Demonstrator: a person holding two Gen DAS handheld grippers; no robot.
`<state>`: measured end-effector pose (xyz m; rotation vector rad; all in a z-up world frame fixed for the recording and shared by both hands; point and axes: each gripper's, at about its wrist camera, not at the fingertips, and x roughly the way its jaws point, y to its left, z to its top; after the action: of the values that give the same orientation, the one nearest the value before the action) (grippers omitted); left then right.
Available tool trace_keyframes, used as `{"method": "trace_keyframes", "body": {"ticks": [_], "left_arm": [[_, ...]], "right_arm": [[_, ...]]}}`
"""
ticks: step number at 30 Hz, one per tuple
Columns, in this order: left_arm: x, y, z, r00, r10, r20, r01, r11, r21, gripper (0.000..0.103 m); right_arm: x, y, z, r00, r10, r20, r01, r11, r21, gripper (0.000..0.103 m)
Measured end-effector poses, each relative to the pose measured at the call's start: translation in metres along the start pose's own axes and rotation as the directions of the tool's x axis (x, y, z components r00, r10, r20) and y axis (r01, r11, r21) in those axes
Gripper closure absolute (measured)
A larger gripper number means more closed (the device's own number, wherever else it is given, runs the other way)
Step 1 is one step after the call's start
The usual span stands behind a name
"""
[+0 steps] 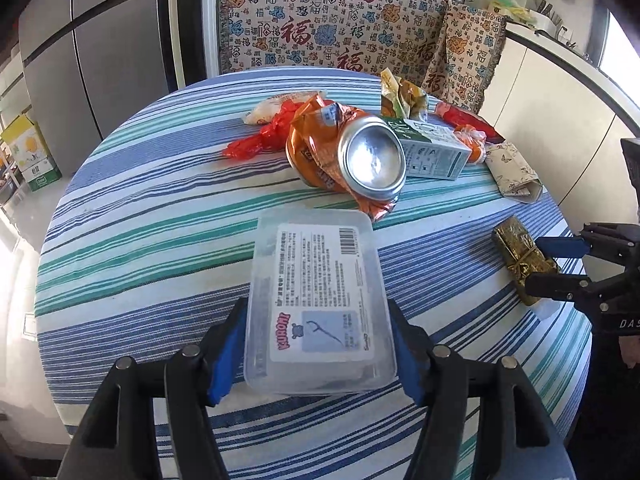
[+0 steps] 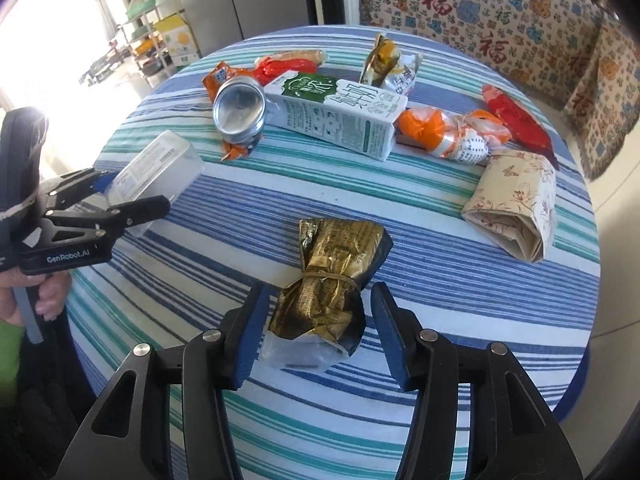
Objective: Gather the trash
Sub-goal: 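Carry both items over the blue wastebasket and open both grippers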
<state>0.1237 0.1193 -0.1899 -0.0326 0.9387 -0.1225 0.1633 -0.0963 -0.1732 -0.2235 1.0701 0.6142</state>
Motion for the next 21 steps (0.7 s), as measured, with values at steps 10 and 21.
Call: {"method": "trace_keyframes", "body": {"ticks": [10, 21], "left_arm": [[-0.011, 0.000, 0.001, 0.999, -0.002, 0.049, 0.001, 1.000, 0.018, 0.039], [-0.020, -0.014, -0.004, 0.997, -0.049, 0.052, 0.049, 0.999, -0.011, 0.039]], "right_arm": [[0.002, 0.008, 0.012, 0.999, -0.034, -0.018, 0.034, 0.999, -0.008, 0.073], [-0.004, -0.006, -0.007, 0.999, -0.033, -0.014, 0.033, 0.999, -0.020, 0.071]]}}
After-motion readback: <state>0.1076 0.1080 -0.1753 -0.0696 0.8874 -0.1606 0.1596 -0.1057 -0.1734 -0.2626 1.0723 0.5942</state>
